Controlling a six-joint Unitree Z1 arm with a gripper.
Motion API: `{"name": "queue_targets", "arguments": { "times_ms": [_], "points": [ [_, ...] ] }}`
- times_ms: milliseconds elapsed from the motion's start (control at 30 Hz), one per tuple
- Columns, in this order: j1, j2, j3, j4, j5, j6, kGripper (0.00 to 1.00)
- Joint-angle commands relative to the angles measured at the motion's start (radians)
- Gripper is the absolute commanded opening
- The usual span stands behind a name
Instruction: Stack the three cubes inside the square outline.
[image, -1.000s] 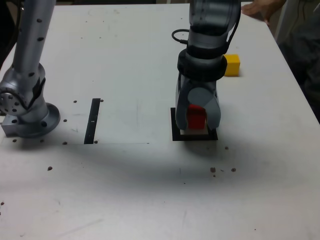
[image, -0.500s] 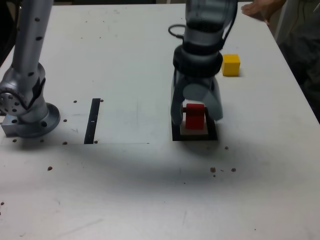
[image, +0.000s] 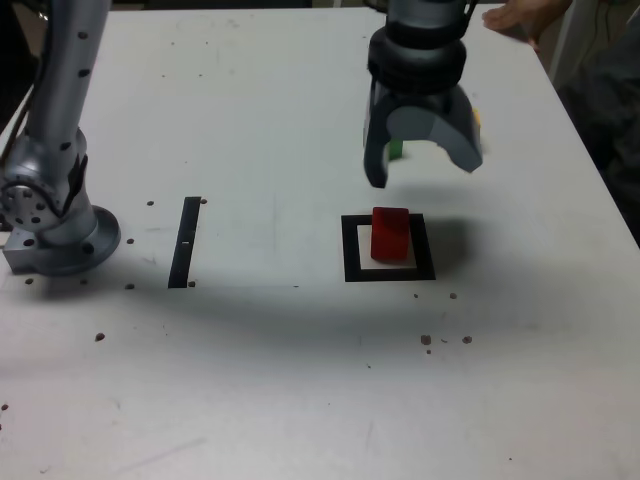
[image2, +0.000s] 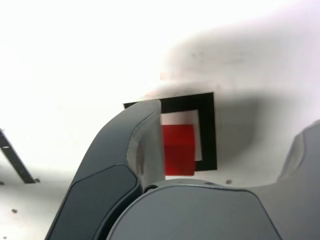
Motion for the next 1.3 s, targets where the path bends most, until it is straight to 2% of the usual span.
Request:
{"name": "queue_targets", "arguments": {
  "times_ms": [0, 500, 867, 1067, 1267],
  "points": [
    [0.025, 0.028, -0.048, 0.0, 0.005, 0.037, 0.95],
    [0.148, 0.147, -0.216, -0.002, 0.036, 0.116, 0.93],
    [0.227, 0.228, -0.318, 0.012, 0.039, 0.155, 0.93],
    [0.256, 0.273, -0.363, 0.028, 0.029, 0.176, 0.93],
    [0.269, 0.318, -0.411, 0.042, -0.002, 0.2, 0.93]
  ]
}}
